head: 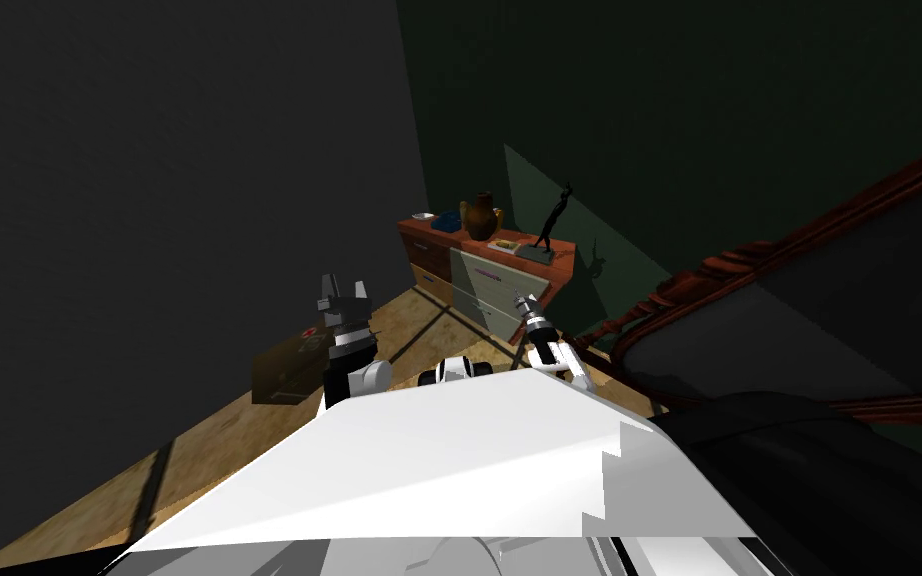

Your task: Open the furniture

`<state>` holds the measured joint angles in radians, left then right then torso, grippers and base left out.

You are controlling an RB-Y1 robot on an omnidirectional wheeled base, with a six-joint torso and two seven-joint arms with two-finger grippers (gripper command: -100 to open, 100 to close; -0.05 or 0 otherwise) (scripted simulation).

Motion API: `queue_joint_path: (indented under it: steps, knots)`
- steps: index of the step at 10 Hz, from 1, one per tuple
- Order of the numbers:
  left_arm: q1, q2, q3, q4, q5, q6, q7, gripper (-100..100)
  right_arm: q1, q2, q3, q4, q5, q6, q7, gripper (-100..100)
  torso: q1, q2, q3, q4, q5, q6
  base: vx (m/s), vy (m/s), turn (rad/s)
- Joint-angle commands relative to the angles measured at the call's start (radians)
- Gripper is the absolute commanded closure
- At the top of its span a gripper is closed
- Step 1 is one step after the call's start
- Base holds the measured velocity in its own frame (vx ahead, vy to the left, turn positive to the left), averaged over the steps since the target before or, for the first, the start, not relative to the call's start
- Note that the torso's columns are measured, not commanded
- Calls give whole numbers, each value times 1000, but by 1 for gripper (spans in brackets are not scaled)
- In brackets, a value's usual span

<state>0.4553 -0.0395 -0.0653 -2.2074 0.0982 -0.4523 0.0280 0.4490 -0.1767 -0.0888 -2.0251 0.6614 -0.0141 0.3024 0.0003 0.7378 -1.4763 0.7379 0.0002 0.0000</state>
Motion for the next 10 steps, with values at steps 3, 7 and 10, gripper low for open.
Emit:
queue_joint_path:
  steps: [3, 7, 10]
  knots:
    - [0, 0, 0, 0, 0, 0, 0, 0, -18, 1, -7, 43, 126, 75, 87, -100, 0, 0, 0, 0, 0, 0, 71, 35, 34]
    - [0, 0, 0, 0, 0, 0, 0, 0, -36, 2, -16, 89, 238, 143, 167, -100, 1, 0, 0, 0, 0, 0, 75, 42, 35]
    - [0, 0, 0, 0, 0, 0, 0, 0, -55, 4, -25, 139, 327, 212, 247, -100, -2, 0, 0, 0, -1, 0, 79, 28, 40]
